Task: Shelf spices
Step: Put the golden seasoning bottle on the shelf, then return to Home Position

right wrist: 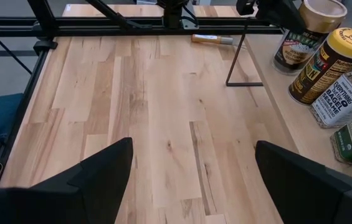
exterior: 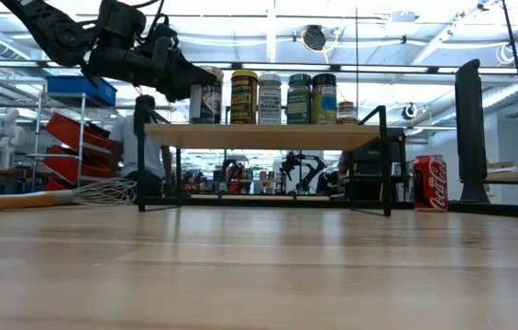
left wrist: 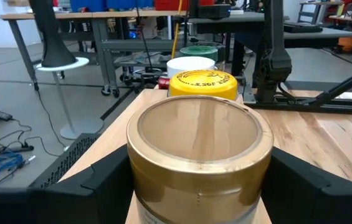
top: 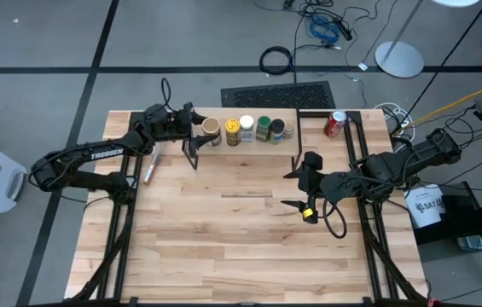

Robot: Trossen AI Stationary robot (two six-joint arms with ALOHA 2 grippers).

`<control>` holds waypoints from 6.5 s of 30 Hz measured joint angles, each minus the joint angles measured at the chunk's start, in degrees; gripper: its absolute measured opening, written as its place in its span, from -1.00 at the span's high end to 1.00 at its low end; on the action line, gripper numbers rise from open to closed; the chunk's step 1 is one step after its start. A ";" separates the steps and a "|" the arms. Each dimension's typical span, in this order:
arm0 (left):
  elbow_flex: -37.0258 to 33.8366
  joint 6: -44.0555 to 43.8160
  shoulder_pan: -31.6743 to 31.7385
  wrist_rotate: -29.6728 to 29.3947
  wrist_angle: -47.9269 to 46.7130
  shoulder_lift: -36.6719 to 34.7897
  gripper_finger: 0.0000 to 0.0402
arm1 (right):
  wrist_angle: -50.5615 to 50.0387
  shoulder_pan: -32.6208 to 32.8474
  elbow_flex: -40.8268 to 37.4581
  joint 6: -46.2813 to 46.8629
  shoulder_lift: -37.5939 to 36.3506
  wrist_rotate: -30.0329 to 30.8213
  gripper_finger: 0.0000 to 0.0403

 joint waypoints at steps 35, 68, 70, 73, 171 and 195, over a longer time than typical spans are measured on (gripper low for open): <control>2.14 -2.91 0.95 4.59 0.27 0.04 -0.68 | 0.02 0.00 0.00 0.00 0.00 0.02 -0.62; 2.18 -4.51 1.87 -5.25 -23.50 -27.86 -0.68 | -0.68 0.00 0.00 -0.15 0.00 0.06 -0.55; 2.18 -5.58 1.85 -5.26 -26.49 -30.44 -0.69 | -0.68 0.00 0.00 -0.13 0.00 0.06 -0.55; 2.16 -9.95 1.63 -5.06 -30.37 -33.75 -0.69 | -0.66 0.00 0.00 -0.17 0.00 0.08 -0.55; -31.93 -4.80 -55.52 -37.37 -14.30 -43.66 0.97 | 63.24 7.32 -70.86 -3.20 -25.95 -8.81 1.00; -31.95 -5.95 -52.90 -33.94 -22.61 -53.64 0.97 | 45.87 7.13 -71.01 -7.89 -48.63 -8.47 1.00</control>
